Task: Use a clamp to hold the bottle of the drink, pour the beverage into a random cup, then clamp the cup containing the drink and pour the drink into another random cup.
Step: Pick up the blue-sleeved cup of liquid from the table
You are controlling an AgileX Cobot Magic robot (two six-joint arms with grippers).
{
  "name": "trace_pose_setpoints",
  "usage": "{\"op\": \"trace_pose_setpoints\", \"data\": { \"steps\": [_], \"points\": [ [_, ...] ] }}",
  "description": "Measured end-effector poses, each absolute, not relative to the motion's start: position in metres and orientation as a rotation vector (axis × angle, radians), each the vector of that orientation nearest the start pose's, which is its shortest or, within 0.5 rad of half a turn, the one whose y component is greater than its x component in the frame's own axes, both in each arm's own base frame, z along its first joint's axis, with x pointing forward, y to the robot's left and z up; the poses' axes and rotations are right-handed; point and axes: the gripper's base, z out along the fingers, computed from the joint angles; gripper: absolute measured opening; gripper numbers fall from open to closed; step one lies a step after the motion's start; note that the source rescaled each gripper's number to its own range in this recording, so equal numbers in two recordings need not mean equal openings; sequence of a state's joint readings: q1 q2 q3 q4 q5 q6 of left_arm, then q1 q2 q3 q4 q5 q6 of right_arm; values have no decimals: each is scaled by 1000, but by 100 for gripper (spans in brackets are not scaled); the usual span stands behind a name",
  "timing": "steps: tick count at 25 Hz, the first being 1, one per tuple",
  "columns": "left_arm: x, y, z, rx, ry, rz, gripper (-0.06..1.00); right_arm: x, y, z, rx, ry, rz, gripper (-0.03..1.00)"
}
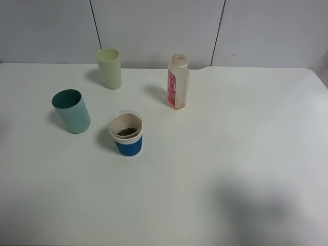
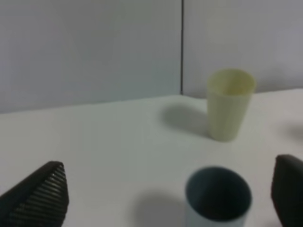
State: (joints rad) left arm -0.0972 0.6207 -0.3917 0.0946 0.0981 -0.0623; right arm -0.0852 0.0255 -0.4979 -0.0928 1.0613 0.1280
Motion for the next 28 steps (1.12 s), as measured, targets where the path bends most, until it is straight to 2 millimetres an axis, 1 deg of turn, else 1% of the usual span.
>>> {"op": "trace_pose_setpoints", "data": {
  "steps": [3, 5, 14, 20, 28],
  "points": [
    [130, -12, 266, 93, 1825, -61, 59, -2, -7, 277, 223, 2058, -85, 100],
    [129, -12, 259, 92, 1833, -63, 59, -2, -7, 277, 223, 2058, -85, 100],
    [129, -12, 243, 87, 1887, -68, 56, -2, -7, 277, 223, 2058, -85, 100],
    [142, -14, 230, 84, 1972, -76, 56, -2, -7, 277, 223, 2058, -85, 100],
    [152, -39, 218, 195, 2018, -196, 56, -2, -7, 277, 223, 2058, -85, 100]
  ]
}}
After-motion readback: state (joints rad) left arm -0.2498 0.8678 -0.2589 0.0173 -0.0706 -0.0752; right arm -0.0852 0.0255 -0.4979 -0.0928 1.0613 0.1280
